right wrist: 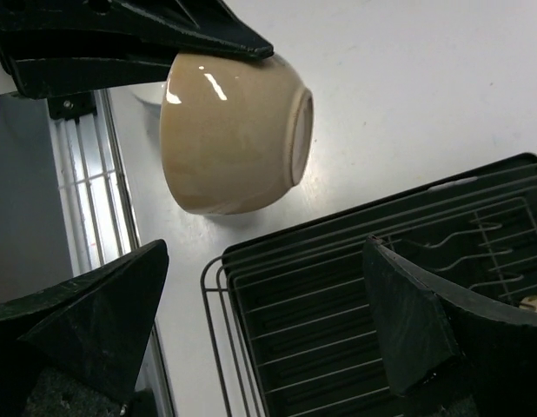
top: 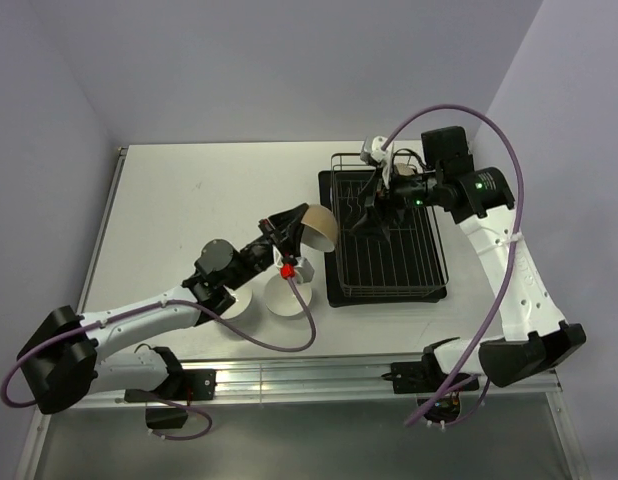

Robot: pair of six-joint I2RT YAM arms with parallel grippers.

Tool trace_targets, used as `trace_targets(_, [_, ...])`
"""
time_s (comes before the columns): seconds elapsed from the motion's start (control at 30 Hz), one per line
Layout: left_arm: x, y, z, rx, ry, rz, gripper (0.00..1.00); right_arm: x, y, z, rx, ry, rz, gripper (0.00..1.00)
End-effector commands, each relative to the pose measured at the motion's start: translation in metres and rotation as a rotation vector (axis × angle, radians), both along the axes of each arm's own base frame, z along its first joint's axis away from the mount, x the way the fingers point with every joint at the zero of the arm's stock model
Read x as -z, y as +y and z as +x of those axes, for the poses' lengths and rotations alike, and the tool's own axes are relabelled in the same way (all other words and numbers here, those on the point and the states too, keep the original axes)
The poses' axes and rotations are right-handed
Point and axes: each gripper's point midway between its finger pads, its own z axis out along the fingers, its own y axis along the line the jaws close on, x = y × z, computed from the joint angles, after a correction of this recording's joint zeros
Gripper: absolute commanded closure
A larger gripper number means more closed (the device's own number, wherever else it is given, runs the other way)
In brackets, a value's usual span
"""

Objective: Load the bowls into the dish rack

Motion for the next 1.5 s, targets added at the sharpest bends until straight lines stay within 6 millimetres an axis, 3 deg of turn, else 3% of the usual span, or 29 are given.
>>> trace_targets(0.0, [-0.090, 0.016, -0.030, -0.012, -0.338, -0.215, 1.00, -0.014, 0.003, -0.015, -0.021, -0.109, 0.007, 0.00])
trace_targets(0.37, [-0.081, -0.004, -0.061, 0.054, -0.496, -0.168, 1.00, 0.004, 0.013, -0.043, -0.121, -0.199, 0.072, 0.00])
trace_targets(0.63, [-0.074, -0.016, -0.079, 0.106, -0.525, -0.136, 1.00, -0.004, 0.016, -0.043, -0.143, -0.357, 0.110, 0.00])
trace_targets(0.9, [-0.079, -0.020, -0.070, 0.064, -0.485, -0.145, 1.00, -0.008, 0.023, -0.053, -0.162, -0.336, 0.137, 0.00])
trace_targets(1.47, [-0.074, -0.024, -0.064, 0.034, -0.490, -0.138, 1.00, 0.015, 0.038, -0.056, -0.169, -0.229, 0.113, 0.01])
